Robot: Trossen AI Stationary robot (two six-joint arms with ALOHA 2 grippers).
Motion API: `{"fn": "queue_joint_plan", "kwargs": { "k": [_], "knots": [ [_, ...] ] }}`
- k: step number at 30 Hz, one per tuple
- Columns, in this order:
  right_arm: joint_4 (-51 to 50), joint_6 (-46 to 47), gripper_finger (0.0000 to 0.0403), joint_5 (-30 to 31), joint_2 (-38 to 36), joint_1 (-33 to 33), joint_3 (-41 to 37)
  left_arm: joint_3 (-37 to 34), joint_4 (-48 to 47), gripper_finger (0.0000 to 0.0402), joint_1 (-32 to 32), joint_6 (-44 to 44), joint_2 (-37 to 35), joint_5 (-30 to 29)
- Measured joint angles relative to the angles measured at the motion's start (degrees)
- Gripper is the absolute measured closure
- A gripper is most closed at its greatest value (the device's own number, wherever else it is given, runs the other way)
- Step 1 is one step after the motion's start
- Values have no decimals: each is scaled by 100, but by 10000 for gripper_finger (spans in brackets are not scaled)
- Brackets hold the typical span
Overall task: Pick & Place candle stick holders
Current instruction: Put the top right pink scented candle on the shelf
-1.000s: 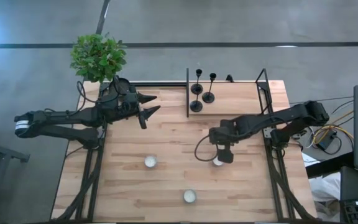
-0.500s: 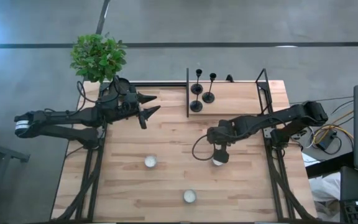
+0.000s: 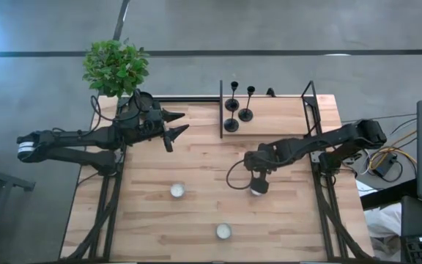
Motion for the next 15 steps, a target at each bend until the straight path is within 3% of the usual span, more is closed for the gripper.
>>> {"fn": "queue_joint_plan", "kwargs": {
  "k": [15],
  "knots": [
    [165, 665, 32, -107, -6, 537, -516, 0, 1, 165, -2, 0, 0, -1]
  ]
}}
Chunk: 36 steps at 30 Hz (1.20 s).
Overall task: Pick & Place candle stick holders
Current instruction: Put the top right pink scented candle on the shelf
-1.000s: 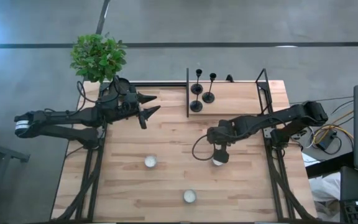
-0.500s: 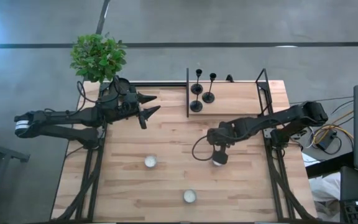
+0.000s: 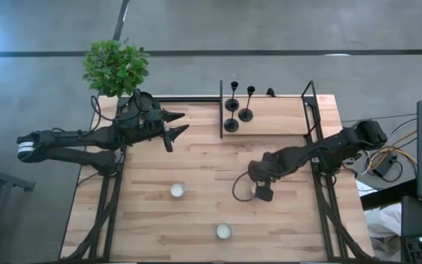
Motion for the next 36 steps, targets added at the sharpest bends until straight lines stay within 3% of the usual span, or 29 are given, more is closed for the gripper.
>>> {"fn": "queue_joint_plan", "kwargs": {
  "k": [13, 29, 36],
  "knots": [
    [290, 107, 32, 33, 11, 453, -74, 0, -4, 165, 1, 0, 0, 1],
    [717, -8, 32, 38, 1199, 442, -86, 0, -17, 165, 1, 0, -1, 2],
    [934, -5, 32, 87, 1308, 440, -64, 0, -19, 165, 1, 0, 0, 1]
  ]
}}
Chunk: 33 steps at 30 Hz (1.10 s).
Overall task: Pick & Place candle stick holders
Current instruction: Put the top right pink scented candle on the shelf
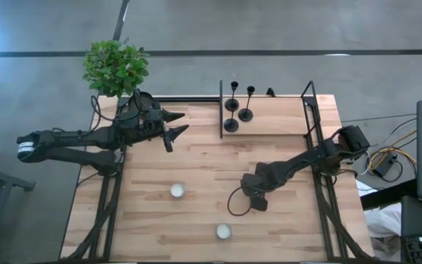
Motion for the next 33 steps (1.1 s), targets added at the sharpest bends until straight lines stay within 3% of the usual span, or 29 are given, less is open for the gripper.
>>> {"fn": "queue_joint_plan", "kwargs": {
  "k": [10, 23, 33],
  "knots": [
    [44, -155, 38, -8, -29, 0, 4, 0, -25, 165, -1, 0, 0, 1],
    [9, -157, 112, -6, -34, 0, 4, 0, -47, 165, 0, 0, -1, 1],
    [-90, -132, 105, -15, -62, 0, 0, 0, -37, 165, 0, 0, -1, 0]
  ]
}}
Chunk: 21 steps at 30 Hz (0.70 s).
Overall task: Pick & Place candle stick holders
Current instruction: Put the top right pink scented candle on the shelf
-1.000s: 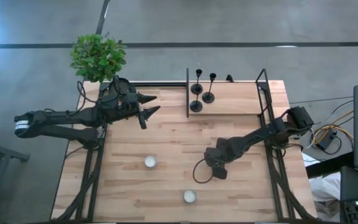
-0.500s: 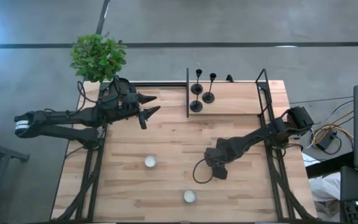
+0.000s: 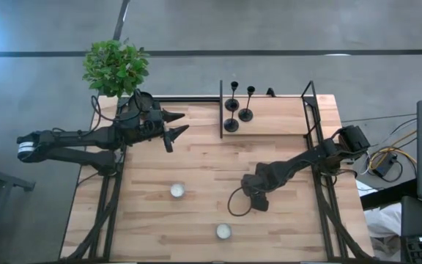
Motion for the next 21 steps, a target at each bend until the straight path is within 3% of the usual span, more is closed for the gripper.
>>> {"fn": "queue_joint_plan", "kwargs": {
  "k": [12, 21],
  "knots": [
    [-224, 130, 108, -5, -552, -125, -7, 0, -29, 165, 1, 0, 1, -1],
    [-1063, 22, 108, 120, -1434, -765, -7, 0, -62, 165, -1, 0, -1, -1]
  ]
}}
